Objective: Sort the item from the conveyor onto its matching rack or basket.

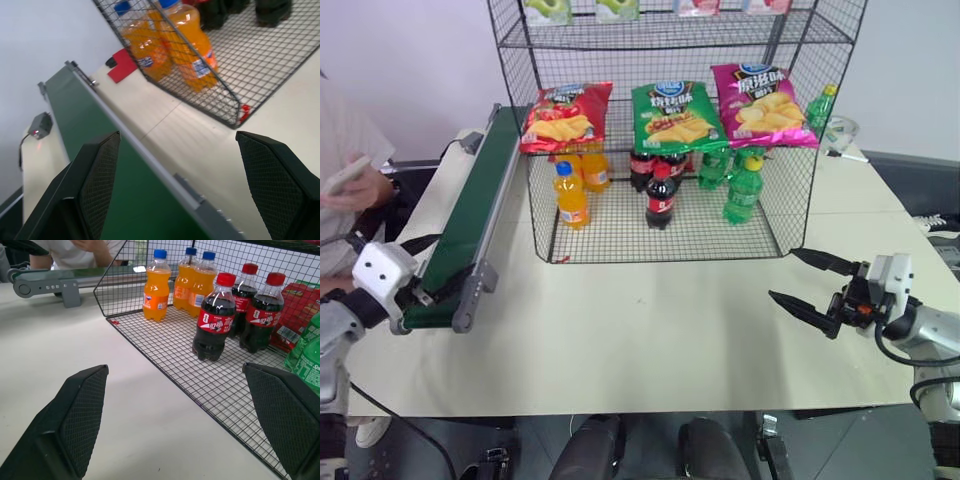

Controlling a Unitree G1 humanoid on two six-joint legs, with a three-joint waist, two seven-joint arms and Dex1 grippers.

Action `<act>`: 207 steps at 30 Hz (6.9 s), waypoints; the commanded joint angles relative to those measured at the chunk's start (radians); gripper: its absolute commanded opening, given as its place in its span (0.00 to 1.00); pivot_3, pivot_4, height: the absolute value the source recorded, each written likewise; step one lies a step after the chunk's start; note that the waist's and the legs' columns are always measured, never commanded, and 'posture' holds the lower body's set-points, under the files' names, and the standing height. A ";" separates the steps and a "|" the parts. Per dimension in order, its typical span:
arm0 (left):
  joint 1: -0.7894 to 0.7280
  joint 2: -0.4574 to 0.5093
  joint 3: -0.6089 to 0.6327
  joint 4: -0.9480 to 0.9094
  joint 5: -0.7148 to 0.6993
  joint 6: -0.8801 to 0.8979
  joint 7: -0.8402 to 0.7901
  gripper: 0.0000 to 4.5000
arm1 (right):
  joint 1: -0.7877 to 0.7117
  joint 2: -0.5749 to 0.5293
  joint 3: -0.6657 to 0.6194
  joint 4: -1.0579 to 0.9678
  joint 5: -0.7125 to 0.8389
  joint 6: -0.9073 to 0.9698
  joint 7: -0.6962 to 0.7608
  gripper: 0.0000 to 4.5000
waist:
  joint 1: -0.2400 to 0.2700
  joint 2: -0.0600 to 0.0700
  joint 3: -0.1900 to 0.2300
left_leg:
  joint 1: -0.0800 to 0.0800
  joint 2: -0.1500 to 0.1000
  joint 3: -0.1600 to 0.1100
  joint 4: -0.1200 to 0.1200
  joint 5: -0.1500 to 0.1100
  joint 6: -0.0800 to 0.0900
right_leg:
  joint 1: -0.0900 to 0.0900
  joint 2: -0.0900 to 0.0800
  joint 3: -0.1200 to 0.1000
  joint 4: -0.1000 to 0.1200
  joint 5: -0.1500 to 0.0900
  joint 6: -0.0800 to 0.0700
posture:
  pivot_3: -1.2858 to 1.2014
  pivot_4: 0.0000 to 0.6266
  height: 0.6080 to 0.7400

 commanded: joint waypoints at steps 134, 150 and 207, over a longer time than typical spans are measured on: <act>0.413 0.032 0.145 0.110 0.961 -0.782 1.033 0.85 | -0.031 0.065 0.215 -0.198 0.057 0.115 0.062 1.00 | 0.001 0.000 0.001 | -0.004 0.000 0.000 -0.003 -0.002 -0.003 | -0.006 0.000 0.000 -0.001 0.000 0.001 | 0.52 0.24 1.00; 0.564 0.068 0.092 0.072 1.126 -0.581 1.351 0.85 | -0.074 0.072 0.264 -0.171 -0.004 0.107 0.072 1.00 | 0.002 -0.001 0.002 | -0.005 0.000 0.000 -0.003 -0.002 -0.003 | -0.006 0.000 -0.001 -0.001 0.000 0.002 | 0.52 0.24 1.00; 0.513 0.061 -0.073 -0.059 0.968 -0.373 1.328 0.02 | -0.067 0.062 0.263 -0.148 -0.039 0.086 0.055 1.00 | 0.003 -0.002 0.002 | -0.004 0.000 0.000 -0.002 -0.002 -0.003 | -0.006 0.000 -0.001 0.000 0.001 0.002 | 0.52 0.24 1.00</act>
